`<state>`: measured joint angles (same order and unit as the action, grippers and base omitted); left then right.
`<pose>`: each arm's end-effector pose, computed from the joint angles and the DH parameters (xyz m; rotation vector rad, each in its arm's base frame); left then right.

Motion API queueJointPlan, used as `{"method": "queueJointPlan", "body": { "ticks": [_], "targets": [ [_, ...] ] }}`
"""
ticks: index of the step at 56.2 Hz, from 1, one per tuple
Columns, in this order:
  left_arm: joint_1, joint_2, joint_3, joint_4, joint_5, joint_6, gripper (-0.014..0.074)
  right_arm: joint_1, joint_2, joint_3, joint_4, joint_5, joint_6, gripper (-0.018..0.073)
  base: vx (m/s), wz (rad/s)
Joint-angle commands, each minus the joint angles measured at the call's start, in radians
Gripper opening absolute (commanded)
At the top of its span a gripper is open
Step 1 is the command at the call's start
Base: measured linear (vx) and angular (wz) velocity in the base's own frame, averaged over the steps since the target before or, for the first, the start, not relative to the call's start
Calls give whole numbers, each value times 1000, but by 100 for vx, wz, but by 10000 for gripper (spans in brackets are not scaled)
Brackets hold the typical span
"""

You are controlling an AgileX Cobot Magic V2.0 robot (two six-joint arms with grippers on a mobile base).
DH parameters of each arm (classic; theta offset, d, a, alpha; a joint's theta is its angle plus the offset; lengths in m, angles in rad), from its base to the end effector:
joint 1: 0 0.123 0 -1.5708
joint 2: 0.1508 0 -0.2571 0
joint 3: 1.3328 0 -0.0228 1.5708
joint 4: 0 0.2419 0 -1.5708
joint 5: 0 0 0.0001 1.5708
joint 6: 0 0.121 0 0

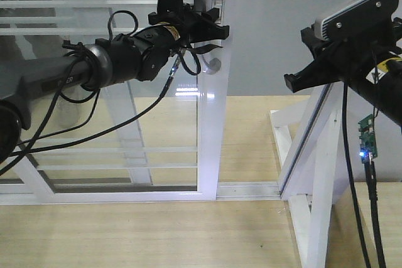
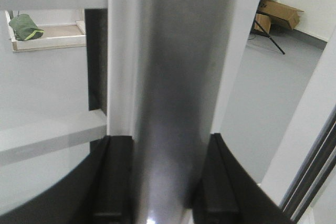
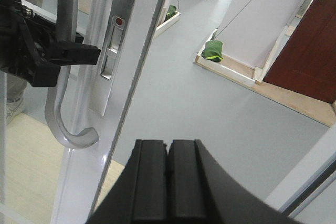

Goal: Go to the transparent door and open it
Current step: 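Pull the handle with the left gripper, sliding the door away from the right gripper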

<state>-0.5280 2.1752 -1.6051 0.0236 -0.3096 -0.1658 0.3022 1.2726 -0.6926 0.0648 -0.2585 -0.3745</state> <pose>0.4489 -0.2628 0.1971 0.3437 1.7367 -0.4959 0.2906 0.0885 0.2547 -0.5345 1.7247 -0.0218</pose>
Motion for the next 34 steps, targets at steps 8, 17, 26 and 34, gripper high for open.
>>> {"method": "queueJointPlan", "body": {
  "ticks": [8, 17, 26, 34],
  "targets": [
    [1, -78, -34, -12, -1, 5, -6, -6, -18, -28, -1, -84, -8, -6, 0, 0],
    [24, -93, -34, -12, 81, 4, -5, -6, -18, -28, -1, -84, -8, -6, 0, 0],
    [47, -107, -34, -12, 134, 4, -3, -6, -18, -28, -1, -84, -8, -6, 0, 0],
    [65, -129, -31, -9, 161, 5, -3, -6, -18, -28, -1, -84, -8, -6, 0, 0]
  ]
}}
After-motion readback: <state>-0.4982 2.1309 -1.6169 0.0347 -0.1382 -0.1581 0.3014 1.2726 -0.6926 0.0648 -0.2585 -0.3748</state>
